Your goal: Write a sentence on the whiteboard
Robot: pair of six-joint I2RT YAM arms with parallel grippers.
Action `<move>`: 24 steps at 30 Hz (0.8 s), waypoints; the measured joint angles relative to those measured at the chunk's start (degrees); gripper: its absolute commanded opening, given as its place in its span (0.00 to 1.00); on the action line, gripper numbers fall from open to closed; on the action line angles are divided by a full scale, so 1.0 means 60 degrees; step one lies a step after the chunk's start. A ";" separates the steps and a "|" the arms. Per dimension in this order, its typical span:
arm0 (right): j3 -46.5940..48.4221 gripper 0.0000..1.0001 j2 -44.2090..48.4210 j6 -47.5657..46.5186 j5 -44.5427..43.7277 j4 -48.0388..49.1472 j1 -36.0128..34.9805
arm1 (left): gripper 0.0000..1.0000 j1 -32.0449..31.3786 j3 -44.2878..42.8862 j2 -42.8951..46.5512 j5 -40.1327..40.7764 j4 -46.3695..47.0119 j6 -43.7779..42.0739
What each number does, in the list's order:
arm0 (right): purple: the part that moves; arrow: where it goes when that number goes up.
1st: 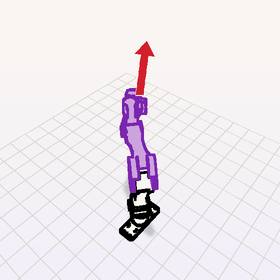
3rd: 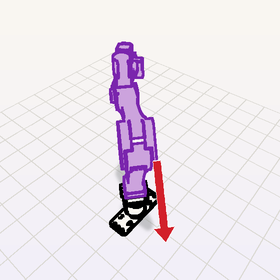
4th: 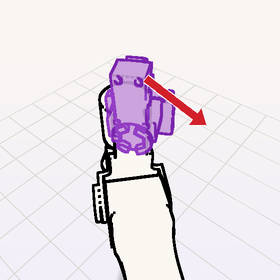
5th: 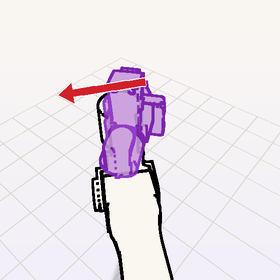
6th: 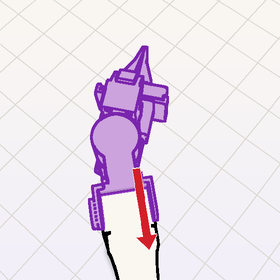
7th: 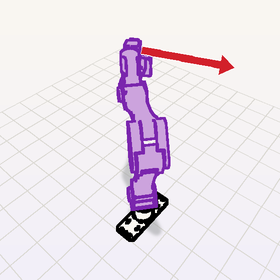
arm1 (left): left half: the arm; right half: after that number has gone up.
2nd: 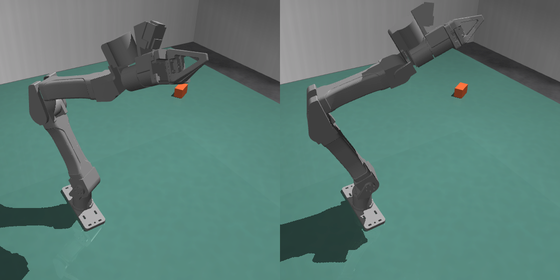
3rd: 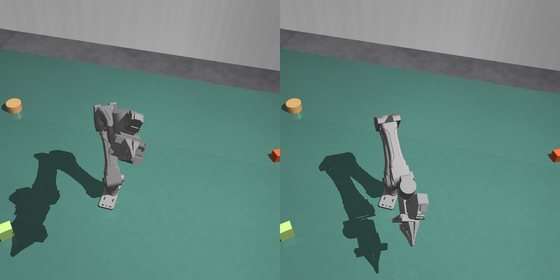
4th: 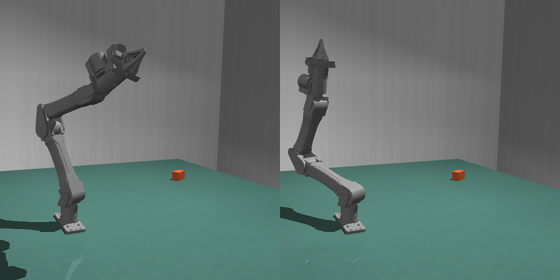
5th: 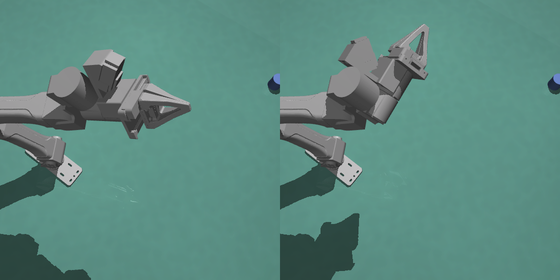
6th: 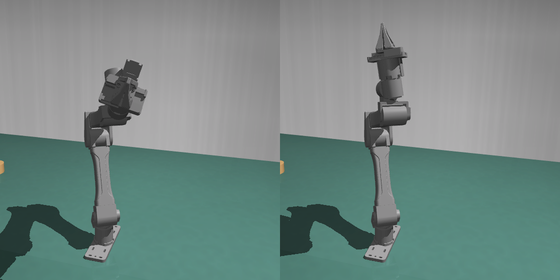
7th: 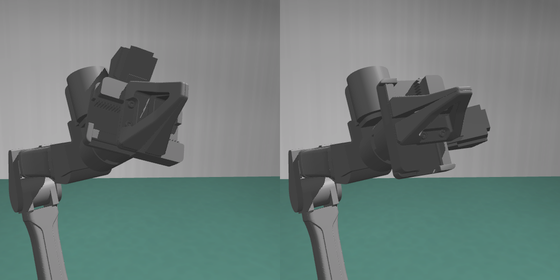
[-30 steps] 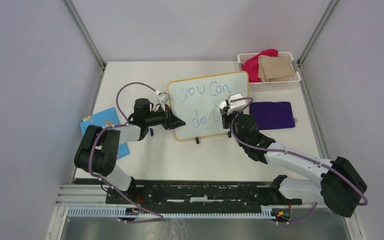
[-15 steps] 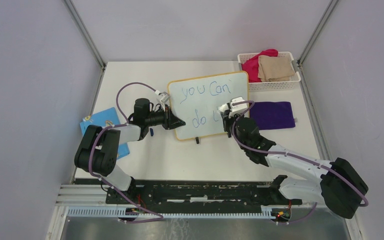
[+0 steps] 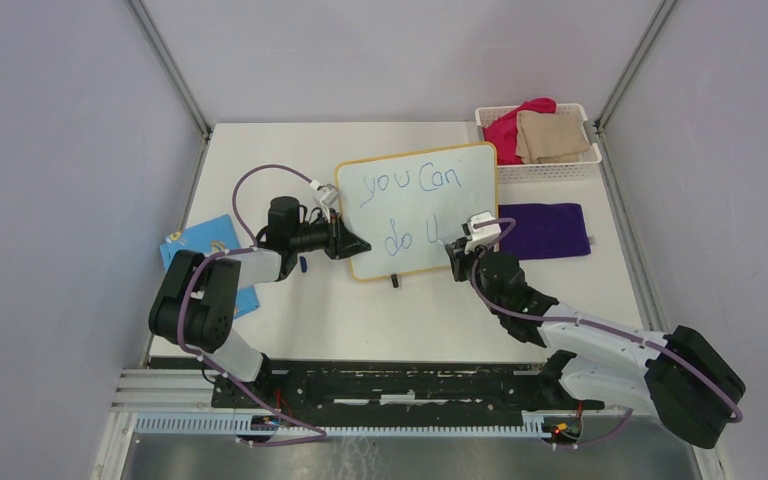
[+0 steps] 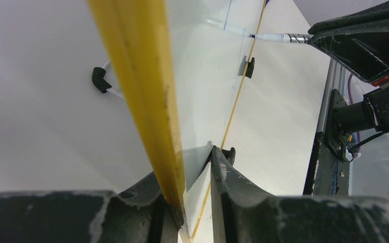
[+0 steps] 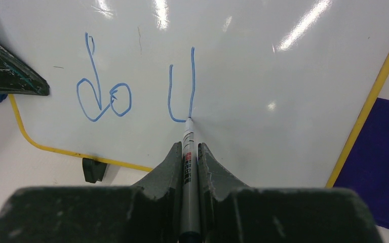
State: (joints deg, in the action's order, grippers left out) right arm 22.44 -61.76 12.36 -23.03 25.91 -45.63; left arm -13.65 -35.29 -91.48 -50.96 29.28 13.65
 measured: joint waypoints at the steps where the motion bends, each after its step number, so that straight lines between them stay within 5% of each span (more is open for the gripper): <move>1: -0.0069 0.00 0.0036 0.0036 0.0029 0.0004 -0.0004 | 0.02 0.0000 0.0000 0.0000 0.0000 0.0004 0.0000; 24: 0.0743 0.00 -0.0299 -0.0138 -0.0091 -0.0583 0.0007 | 0.02 -0.0029 -0.0040 -0.0022 0.0069 0.0004 0.0000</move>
State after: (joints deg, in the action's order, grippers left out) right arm 26.89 -63.55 11.53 -23.57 22.41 -45.58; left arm -13.82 -35.53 -91.61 -50.54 29.30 13.65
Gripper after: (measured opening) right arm 0.171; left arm 0.306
